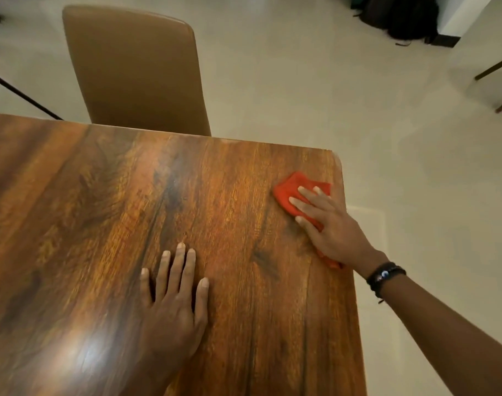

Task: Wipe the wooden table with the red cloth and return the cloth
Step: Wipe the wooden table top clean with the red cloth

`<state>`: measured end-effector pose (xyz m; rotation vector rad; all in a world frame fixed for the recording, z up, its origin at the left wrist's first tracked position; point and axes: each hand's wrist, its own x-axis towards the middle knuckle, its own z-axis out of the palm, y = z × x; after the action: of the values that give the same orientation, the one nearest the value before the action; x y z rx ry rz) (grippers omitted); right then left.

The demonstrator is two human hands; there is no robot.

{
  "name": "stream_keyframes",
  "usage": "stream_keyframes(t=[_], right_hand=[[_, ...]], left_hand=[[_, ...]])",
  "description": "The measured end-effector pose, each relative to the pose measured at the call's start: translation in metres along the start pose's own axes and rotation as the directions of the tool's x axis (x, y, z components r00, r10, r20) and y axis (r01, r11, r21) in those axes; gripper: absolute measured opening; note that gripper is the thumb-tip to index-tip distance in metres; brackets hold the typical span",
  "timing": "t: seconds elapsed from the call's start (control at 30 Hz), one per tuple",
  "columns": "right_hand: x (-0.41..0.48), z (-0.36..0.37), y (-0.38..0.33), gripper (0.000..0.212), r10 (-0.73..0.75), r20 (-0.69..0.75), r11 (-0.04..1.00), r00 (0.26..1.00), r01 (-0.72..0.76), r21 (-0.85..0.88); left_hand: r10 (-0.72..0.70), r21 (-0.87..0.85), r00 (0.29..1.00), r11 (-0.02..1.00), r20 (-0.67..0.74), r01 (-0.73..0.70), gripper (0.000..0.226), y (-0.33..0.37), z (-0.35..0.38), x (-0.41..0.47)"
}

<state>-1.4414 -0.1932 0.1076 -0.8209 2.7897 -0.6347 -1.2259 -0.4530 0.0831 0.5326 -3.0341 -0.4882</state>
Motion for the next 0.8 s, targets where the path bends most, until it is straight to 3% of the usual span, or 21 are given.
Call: stream_keyframes(t=[0.13,0.23,0.43,0.53,0.63,0.7,0.8], right_hand=[[0.059,-0.005,0.0,0.046,0.135,-0.143,0.989,0.98,-0.143,-0.042],[0.113,0.008,-0.028,0.047,0.188,-0.115,0.98,0.975,-0.194,-0.044],[0.117,0.059,-0.133,0.048,-0.085,0.042,0.99,0.996,0.089,-0.11],[0.065,0.075,-0.168,0.046,-0.248,0.123,0.966,0.961,0.255,-0.041],[0.004,0.07,-0.156,0.046,-0.365,0.18,0.928,0.914,0.373,-0.014],[-0.024,0.051,-0.118,0.045,-0.34,0.18,0.938,0.923,0.346,-0.003],[-0.027,0.017,-0.044,0.047,-0.089,0.071,0.996,0.993,0.091,-0.023]], left_hand=[[-0.008,0.0,1.0,1.0,-0.003,0.008,0.062,0.0,0.002,0.001],[-0.01,0.008,1.0,1.0,-0.015,0.01,0.062,0.001,0.002,0.002],[0.003,0.007,0.998,1.0,-0.07,-0.002,0.063,0.002,0.002,0.0],[0.019,-0.009,0.991,1.0,-0.13,-0.02,0.065,0.002,0.001,-0.002],[0.031,-0.023,0.986,0.999,-0.163,-0.035,0.065,0.002,0.001,-0.005],[0.037,-0.025,0.986,0.999,-0.164,-0.041,0.067,0.003,0.0,-0.006],[0.039,-0.048,0.99,0.998,-0.138,-0.046,0.068,0.005,-0.002,-0.003]])
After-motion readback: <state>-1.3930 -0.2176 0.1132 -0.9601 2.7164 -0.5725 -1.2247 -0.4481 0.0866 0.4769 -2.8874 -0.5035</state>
